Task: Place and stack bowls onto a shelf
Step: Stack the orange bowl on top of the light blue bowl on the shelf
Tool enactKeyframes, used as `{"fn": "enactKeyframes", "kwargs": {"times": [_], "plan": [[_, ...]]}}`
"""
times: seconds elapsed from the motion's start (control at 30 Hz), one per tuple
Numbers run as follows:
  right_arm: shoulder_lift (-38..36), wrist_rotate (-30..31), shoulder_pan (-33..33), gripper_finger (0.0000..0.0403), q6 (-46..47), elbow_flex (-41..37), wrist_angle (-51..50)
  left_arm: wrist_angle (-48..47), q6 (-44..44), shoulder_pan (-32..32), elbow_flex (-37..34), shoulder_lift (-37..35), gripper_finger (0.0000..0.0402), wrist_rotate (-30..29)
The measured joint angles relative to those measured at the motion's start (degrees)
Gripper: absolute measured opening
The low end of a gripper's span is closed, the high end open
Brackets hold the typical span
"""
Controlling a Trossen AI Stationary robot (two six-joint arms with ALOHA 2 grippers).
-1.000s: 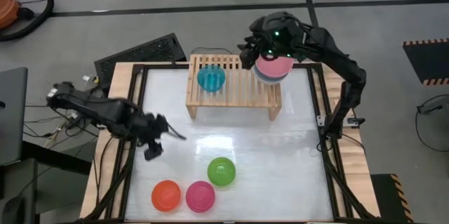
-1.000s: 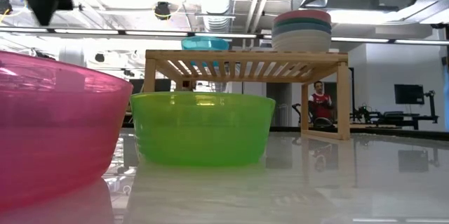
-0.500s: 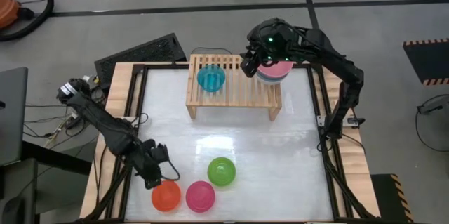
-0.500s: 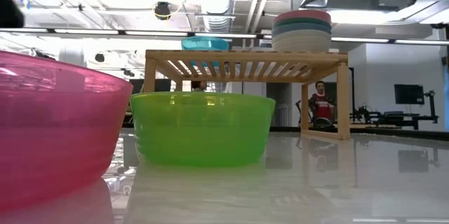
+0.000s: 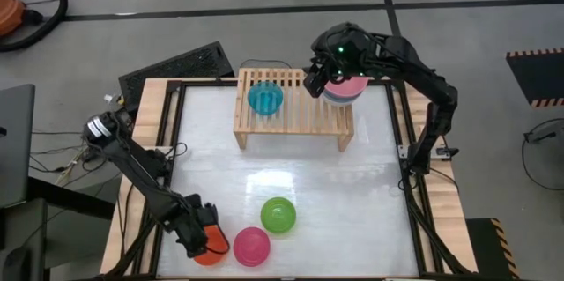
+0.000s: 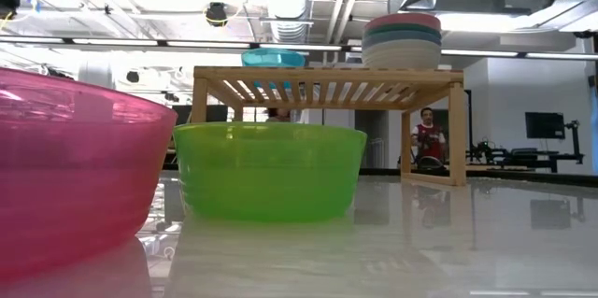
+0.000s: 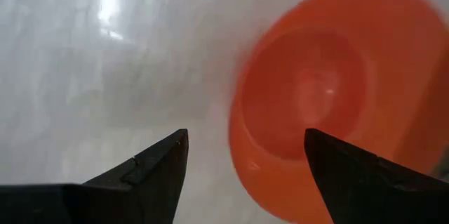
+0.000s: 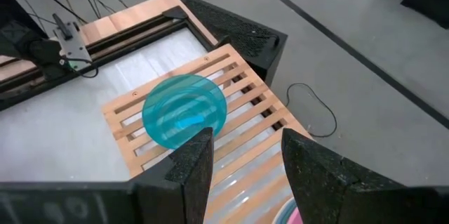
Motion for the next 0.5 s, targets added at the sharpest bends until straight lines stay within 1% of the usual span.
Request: {"fn": "enactKeyframes", "kwargs": {"times": [0.13,0.27,0.4,0.5], "plan": [[0.0,-0.1,0.5,0.0194,-0.1,0.0,-0.1,-0.2,0.1,-0.1,0.0,2.3,0.0256,0.1],[0.0,-0.1,1.0,0.0194,-0.3,0.0,-0.2,0.8,-1.3,-0.2,-0.6,3.0,0.0220,2.0],[0.0,-0.1,1.7,0.0194,-0.5,0.0,-1.7,0.7,-6.9,-0.4,-0.7,2.3,0.0170,3.1],[0.0,-0.1,2.0,0.0194,-0.5,0.0,-2.9,0.8,-13.9,-1.0,-0.7,0.8,0.0148,1.1]]}}
